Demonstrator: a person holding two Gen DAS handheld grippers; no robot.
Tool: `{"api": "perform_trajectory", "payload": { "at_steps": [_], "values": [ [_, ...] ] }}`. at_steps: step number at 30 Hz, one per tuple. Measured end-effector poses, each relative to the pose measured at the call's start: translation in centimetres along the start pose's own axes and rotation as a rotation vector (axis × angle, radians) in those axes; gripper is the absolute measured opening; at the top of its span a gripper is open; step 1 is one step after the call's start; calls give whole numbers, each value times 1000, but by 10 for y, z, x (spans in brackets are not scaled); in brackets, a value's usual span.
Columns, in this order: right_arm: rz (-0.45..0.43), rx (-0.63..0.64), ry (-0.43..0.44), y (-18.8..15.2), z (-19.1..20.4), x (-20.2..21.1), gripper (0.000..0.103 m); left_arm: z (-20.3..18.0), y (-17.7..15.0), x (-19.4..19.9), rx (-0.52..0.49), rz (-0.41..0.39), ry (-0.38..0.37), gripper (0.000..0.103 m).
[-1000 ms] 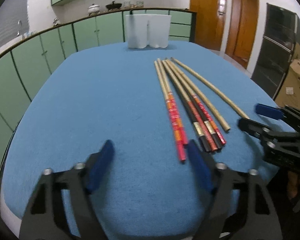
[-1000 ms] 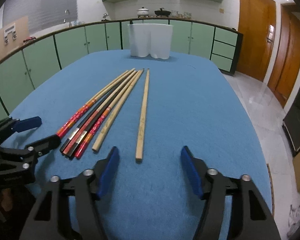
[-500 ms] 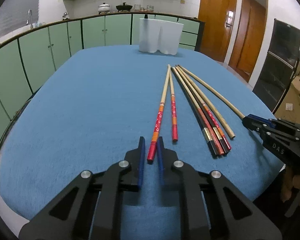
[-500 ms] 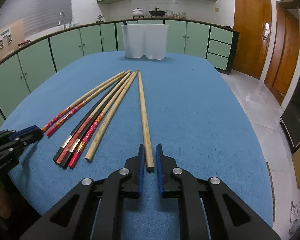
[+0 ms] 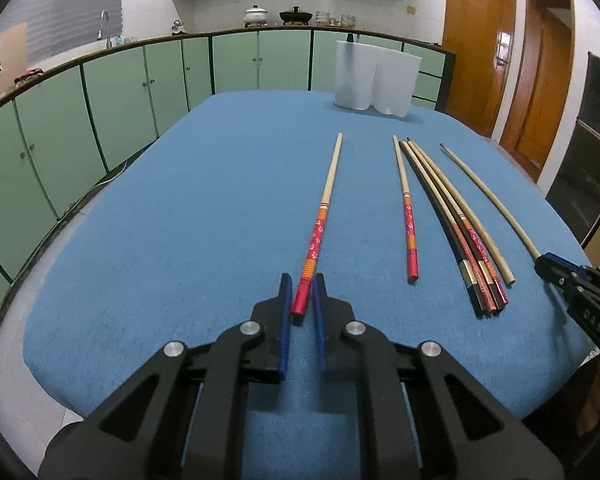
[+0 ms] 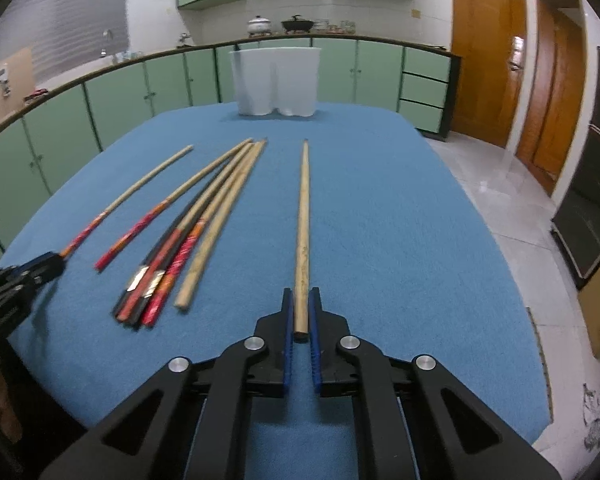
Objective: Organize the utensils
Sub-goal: 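Grasp a red-patterned chopstick with the left tool while the right tool grasps a plain wooden chopstick, then carry both chopsticks to the holder and lower them in upright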
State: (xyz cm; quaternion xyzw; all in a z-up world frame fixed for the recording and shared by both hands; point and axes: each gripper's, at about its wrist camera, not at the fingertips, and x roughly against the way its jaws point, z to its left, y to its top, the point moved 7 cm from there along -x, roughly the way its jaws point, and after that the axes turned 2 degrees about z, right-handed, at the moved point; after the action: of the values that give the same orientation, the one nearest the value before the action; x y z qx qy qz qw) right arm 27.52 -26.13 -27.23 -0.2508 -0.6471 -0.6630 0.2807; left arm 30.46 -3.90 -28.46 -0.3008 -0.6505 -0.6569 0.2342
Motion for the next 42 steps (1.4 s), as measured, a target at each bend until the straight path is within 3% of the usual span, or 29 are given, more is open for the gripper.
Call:
{"api": "perform_trajectory", "payload": {
  "at_steps": [1, 2, 4, 6, 9, 11, 13, 20, 30, 36, 42],
  "values": [
    [-1, 6, 7, -1, 1, 1, 9, 0, 0, 1, -8, 3, -4, 30],
    [-4, 14, 9, -2, 1, 3, 9, 1, 1, 2, -14, -3, 8, 52],
    [-5, 19, 10, -6, 0, 5, 11, 4, 1, 3, -19, -9, 15, 61],
    [-8, 27, 6, -7, -1, 6, 12, 7, -2, 0, -15, 16, -9, 61],
    [-13, 33, 4, -5, 0, 3, 12, 6, -3, 0, -28, 15, -52, 51],
    [-15, 41, 1, -5, 1, 2, 10, 2, -3, 2, -29, 22, -126, 21],
    [-14, 46, 4, -5, 3, 3, 8, 1, -5, 2, -15, 34, -152, 6],
    [-70, -3, 25, 16, 2, 42, 8, 4, 14, 27, 100, 20, -234, 5],
    [-175, 65, 40, 101, 9, 101, 7, -7, 94, 85, 51, -93, -258, 5],
    [-140, 132, 52, 156, 12, 98, 7, -14, 143, 91, -15, -104, -263, 5],
    [-42, 137, 89, 212, 7, 76, 7, -20, 196, 80, -73, -76, -268, 5]
  ]
}}
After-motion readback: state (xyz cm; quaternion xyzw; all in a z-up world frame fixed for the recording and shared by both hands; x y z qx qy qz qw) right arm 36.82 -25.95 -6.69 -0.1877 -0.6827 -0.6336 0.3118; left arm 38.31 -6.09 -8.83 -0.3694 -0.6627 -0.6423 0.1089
